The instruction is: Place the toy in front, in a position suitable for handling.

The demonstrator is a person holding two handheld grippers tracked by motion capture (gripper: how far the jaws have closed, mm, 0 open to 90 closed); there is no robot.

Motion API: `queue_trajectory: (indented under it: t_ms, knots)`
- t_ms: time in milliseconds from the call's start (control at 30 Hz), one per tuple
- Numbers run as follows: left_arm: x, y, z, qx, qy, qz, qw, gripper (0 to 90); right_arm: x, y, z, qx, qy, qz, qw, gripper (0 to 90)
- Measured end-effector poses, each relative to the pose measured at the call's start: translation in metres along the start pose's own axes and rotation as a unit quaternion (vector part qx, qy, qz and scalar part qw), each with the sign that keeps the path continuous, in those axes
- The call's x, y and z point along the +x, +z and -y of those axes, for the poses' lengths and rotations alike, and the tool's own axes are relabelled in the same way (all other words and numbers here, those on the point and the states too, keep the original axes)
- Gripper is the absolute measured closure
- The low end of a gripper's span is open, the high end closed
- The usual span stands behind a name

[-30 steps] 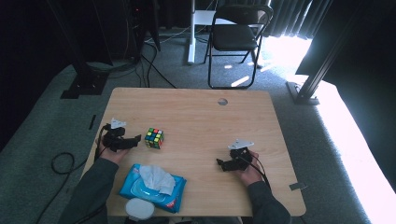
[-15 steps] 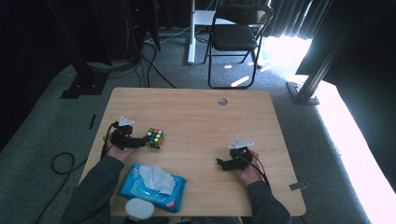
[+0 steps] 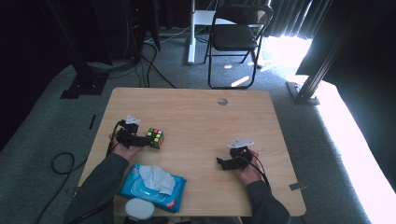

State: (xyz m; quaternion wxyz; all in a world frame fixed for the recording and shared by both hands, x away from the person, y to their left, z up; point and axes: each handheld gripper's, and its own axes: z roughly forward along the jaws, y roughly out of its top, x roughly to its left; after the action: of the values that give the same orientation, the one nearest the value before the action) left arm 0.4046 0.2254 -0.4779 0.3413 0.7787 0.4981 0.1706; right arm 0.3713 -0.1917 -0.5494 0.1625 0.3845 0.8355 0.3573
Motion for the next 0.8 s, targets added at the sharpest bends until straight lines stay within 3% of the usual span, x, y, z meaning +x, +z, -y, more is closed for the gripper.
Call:
queue_trajectory:
  t_ms: [300, 800]
  knots:
    - [-0.010, 0.010, -0.005, 0.016, 0.013, 0.005, 0.9998, 14.2, 0.000, 0.000, 0.000, -0.001, 0.001, 0.001, 1.0000, 12.7]
    - [-0.011, 0.022, -0.009, 0.032, 0.009, 0.002, 0.9994, 14.3, 0.000, 0.000, 0.000, 0.000, 0.000, 0.001, 1.0000, 12.7]
